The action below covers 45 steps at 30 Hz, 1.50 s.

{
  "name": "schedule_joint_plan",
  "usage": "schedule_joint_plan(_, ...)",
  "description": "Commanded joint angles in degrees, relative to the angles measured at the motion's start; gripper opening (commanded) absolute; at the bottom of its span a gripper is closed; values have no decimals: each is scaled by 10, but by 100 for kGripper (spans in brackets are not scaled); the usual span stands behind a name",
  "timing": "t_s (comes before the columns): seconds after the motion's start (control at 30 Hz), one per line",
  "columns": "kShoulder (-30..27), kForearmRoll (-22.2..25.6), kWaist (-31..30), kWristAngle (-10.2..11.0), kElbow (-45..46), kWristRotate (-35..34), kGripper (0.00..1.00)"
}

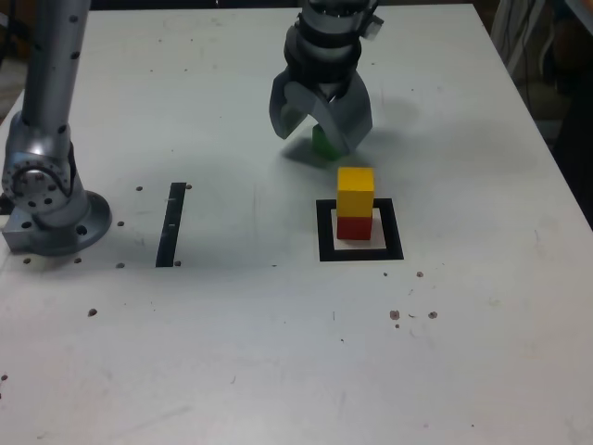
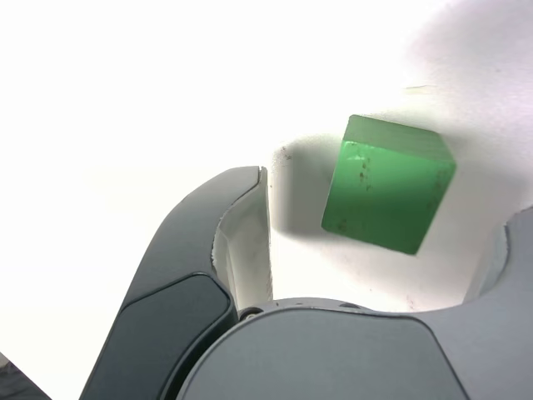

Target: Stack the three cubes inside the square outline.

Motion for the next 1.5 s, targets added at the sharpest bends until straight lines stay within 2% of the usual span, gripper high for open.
schedule_joint_plan(0.0, 4, -4, 0, 2, 1, -3, 87)
schedule_joint_plan(0.17, 15, -7, 0, 3, -7, -7, 77)
schedule_joint_plan(0.33, 23, -11, 0, 0, -13, -21, 52)
schedule_joint_plan(0.4, 24, -16, 0, -1, -11, -25, 45)
schedule_joint_plan(0.6, 28, -25, 0, -7, -8, -28, 38)
schedule_joint_plan(0.97, 23, -30, 0, -20, -15, -56, 15)
schedule_joint_plan(1.13, 19, -26, 0, -25, -22, -74, 11)
schedule_joint_plan(1.2, 16, -9, -1, -25, -31, -85, 11)
schedule_joint_plan(1.27, 13, 30, -4, -24, -55, -101, 11)
schedule_joint_plan(1.47, -5, 181, -29, -22, -166, -153, 11)
